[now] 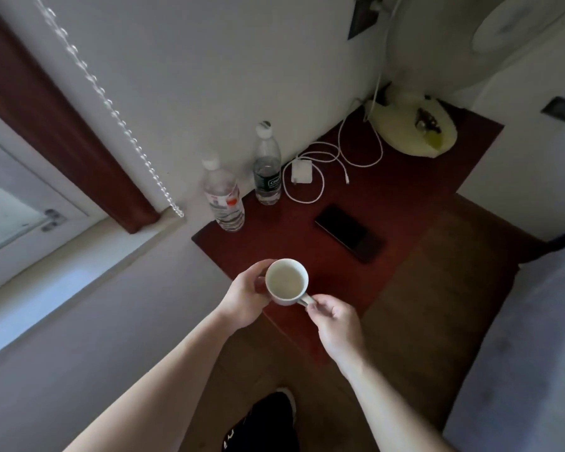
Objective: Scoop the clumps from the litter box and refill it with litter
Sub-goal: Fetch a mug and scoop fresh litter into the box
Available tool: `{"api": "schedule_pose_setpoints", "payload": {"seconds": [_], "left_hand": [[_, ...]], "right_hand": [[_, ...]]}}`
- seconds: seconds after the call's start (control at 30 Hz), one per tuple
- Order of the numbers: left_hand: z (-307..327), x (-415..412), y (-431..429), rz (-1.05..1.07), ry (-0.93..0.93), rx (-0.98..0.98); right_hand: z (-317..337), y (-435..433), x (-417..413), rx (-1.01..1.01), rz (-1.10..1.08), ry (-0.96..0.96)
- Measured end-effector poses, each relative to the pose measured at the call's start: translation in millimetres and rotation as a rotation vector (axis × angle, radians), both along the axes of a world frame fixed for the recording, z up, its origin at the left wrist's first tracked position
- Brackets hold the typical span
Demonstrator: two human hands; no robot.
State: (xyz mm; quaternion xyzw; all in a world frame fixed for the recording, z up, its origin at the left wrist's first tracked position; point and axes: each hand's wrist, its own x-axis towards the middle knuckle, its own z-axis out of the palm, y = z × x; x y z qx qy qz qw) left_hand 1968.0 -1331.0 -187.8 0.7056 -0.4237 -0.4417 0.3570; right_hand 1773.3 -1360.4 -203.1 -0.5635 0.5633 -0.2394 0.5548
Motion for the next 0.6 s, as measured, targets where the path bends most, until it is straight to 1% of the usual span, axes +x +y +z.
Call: {"api": "schedule_pose_setpoints", "payload": {"seconds": [0.17, 0.33, 0.5, 0.6], "left_hand": [[-9, 2, -2, -0.040, 0.023, 0.023], [-11, 2, -4, -0.054, 0.007, 0.018], [-17, 1, 0, -0.042, 0.035, 0.025], [-14, 0, 2, -0.017, 0.017, 0.039]], "right_hand": [[-1, 0, -1, 0.012, -0.023, 0.043], [2, 3, 0, 0.022, -0.023, 0.054], [7, 4, 0, 0.048, -0.021, 0.062], [10, 6, -3, 0.069, -0.028, 0.056]]}}
